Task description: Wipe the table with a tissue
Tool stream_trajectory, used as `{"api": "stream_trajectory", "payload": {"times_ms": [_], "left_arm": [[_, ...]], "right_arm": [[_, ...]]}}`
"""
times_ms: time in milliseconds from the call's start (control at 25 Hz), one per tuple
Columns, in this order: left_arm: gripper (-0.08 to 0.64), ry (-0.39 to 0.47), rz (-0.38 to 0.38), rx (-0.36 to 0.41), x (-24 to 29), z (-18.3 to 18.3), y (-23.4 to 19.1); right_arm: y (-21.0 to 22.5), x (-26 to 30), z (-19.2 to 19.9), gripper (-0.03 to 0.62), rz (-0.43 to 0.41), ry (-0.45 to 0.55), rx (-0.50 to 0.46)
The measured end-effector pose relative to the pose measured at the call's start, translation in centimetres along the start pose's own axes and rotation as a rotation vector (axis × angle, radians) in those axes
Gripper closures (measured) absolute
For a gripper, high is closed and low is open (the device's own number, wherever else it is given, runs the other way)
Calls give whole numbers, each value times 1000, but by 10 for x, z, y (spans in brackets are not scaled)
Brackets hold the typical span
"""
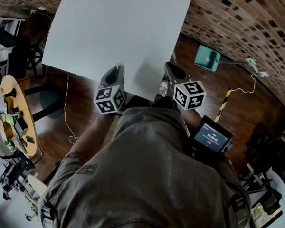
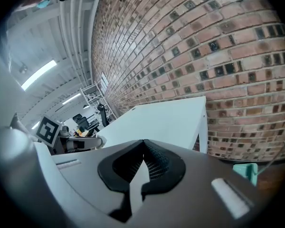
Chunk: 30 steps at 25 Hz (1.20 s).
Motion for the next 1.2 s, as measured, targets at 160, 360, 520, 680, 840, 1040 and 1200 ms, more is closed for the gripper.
{"api": "stream_trajectory", "payload": {"times_ms": [160, 360, 520, 680, 840, 1040, 1200], "left_arm": [[522, -31, 7, 15, 19, 5, -7], [522, -84, 18, 57, 44, 15, -15], [522, -112, 19, 90, 67, 19, -9], [522, -134, 18, 139, 86, 27, -4], [522, -160, 30, 192, 91, 34, -1], [522, -170, 47, 228, 91, 34, 8], [522, -182, 64, 238, 91, 38, 13]], "right_arm": [[6, 11, 3, 580, 20, -21, 9], [12, 19, 3, 580, 56, -32, 19], [26, 22, 2, 580, 75, -42, 35], [38, 23, 4, 580, 86, -50, 50], [40, 20, 5, 580, 103, -51, 68], [44, 17, 8, 580, 118, -38, 87], [47, 12, 10, 580, 131, -25, 99]]}}
Point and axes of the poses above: the fingertips, and each gripper's own axes: x forward along the fingers, y to its right, z out of its underside, the point moved 3 cm from there along -x, backward along the fingers, and after that the axes turned 14 degrees about -z, right-handed, at the moved point
